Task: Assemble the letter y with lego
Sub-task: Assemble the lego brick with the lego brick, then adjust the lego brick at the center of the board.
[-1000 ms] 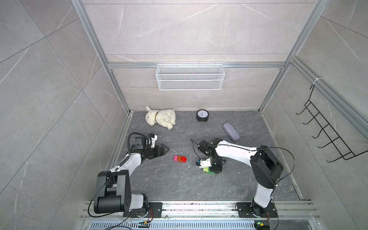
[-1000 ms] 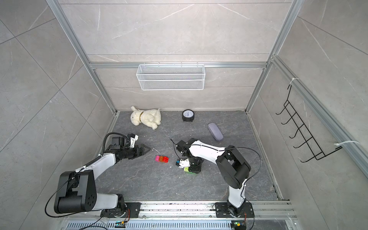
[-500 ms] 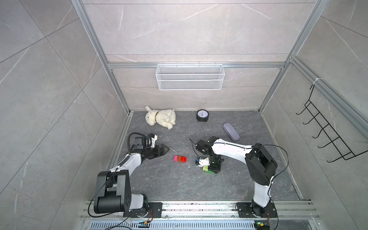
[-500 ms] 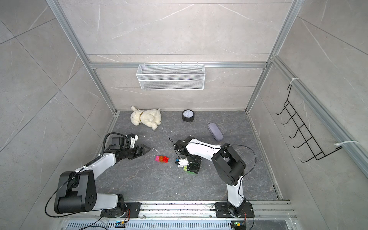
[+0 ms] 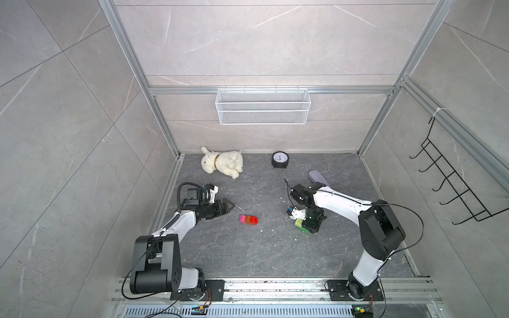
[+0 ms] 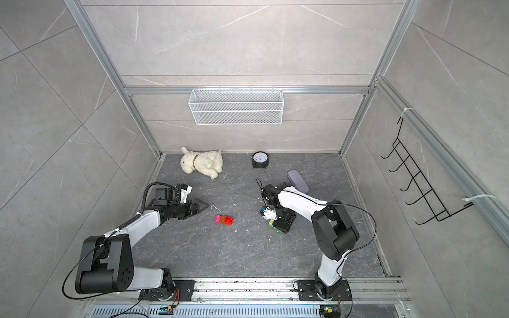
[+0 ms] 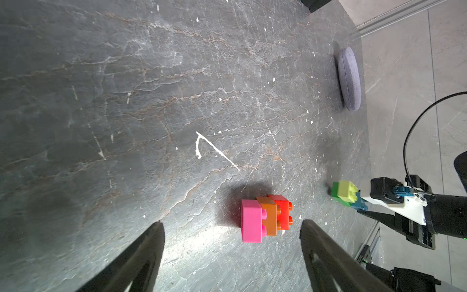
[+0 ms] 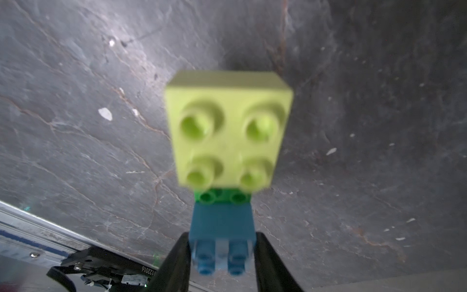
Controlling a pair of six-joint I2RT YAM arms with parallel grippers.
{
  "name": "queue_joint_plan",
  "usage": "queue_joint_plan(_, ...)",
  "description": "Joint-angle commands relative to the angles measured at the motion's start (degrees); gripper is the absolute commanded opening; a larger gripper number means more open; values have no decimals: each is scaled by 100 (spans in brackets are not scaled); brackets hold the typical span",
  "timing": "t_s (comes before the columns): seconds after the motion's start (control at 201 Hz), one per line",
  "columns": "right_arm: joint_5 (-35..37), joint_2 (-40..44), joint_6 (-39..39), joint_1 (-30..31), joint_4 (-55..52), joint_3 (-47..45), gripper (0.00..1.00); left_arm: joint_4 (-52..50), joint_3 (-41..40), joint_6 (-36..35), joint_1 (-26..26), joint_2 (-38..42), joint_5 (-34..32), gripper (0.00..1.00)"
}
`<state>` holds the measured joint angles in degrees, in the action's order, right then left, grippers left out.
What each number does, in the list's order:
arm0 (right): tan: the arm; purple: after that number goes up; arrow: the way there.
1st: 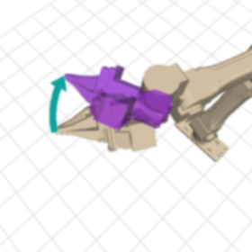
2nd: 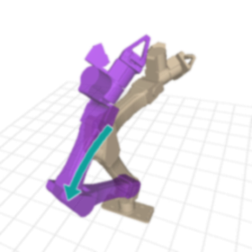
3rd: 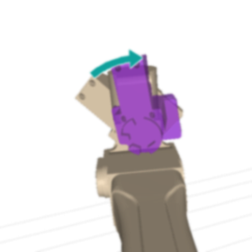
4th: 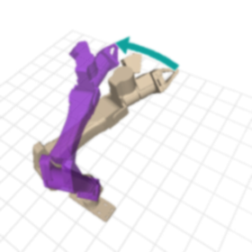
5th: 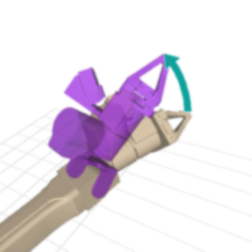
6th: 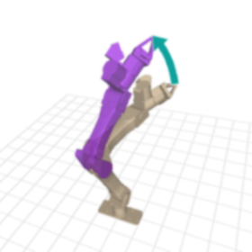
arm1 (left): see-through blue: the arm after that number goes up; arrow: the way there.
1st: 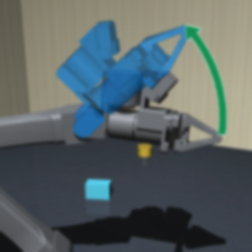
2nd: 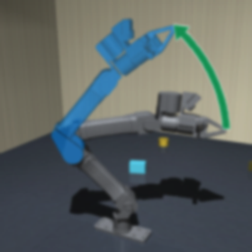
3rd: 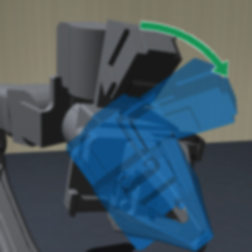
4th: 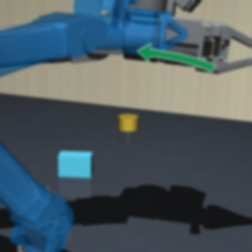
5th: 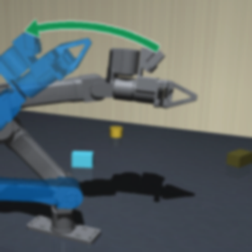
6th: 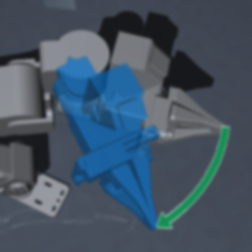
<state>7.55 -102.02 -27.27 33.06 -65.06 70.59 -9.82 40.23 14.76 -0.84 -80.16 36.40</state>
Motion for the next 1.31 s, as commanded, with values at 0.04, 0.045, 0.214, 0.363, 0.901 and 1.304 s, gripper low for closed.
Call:
queue_joint_plan(0.04, 132, 134, 169, 8, 145, 38, 60, -464, 515, -45, -345, -228, -154, 85)
queue_joint_plan(0.045, 132, 134, 169, 8, 145, 38, 60, -475, 531, -44, -359, -233, -166, 85)
queue_joint_plan(0.214, -8, 712, 665, 8, 286, 417, 64, -1065, 869, -108, -750, -498, -617, 77)
queue_joint_plan(0.363, -536, 1246, 1816, 79, 964, 697, 66, -1399, 1148, -194, -925, -910, -748, 75)
queue_joint_plan(0.901, -1420, 1966, 5838, 498, 4756, -1293, 68, -1188, 2050, 1094, -1381, -2393, -11, 74)
queue_joint_plan(1.304, -1386, 2103, 6470, 647, 5559, -1983, 66, -769, 1607, 1187, -1929, -2212, 206, 74)
